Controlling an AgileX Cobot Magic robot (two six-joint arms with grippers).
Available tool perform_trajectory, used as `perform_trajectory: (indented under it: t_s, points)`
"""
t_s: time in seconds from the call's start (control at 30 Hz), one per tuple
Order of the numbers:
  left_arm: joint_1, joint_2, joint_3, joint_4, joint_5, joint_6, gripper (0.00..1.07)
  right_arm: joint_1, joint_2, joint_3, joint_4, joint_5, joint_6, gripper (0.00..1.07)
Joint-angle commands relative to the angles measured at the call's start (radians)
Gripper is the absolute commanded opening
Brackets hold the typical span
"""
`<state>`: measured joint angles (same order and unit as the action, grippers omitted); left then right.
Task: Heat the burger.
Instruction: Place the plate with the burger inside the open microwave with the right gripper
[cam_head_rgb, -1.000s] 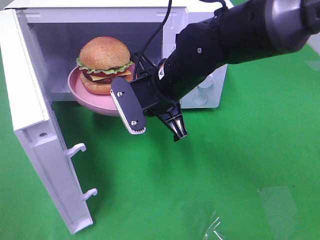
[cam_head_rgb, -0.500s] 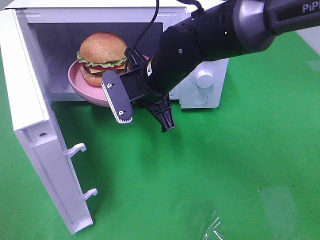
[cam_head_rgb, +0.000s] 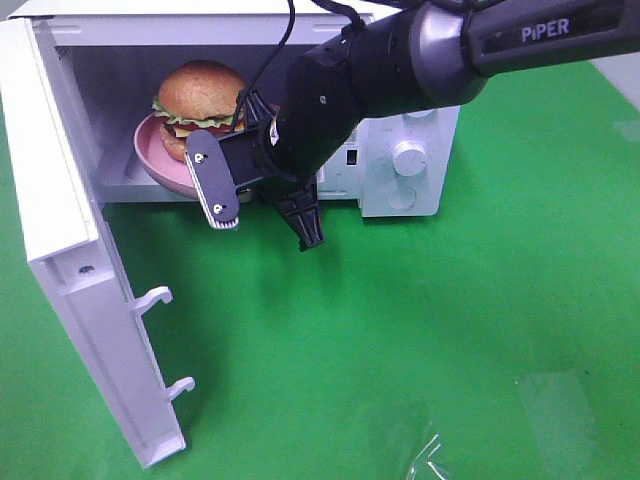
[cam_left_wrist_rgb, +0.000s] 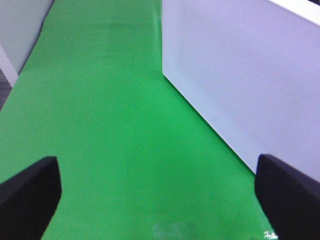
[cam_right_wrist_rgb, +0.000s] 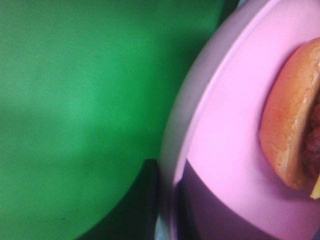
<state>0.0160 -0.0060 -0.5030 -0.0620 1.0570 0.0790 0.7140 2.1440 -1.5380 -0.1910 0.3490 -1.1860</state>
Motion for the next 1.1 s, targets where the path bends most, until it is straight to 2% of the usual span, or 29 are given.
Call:
perform_trajectory:
  t_s: [0.03,0.5,1.1]
  points:
    - [0.002,-0.019,0.001,-0.004,-0.015,0.0,0.98,-0.002,0.002,-0.054,-0.017,-0.054,0.023,0.0]
    - [0.002,-0.019,0.001,-0.004,-0.015,0.0,0.98,-0.004,0.104,-0.227,-0.017,-0.031,0.04,0.0]
    - [0.002,-0.019,0.001,-0.004,-0.015,0.0,0.98,-0.061,0.153,-0.281,-0.049,-0.016,0.073,0.0]
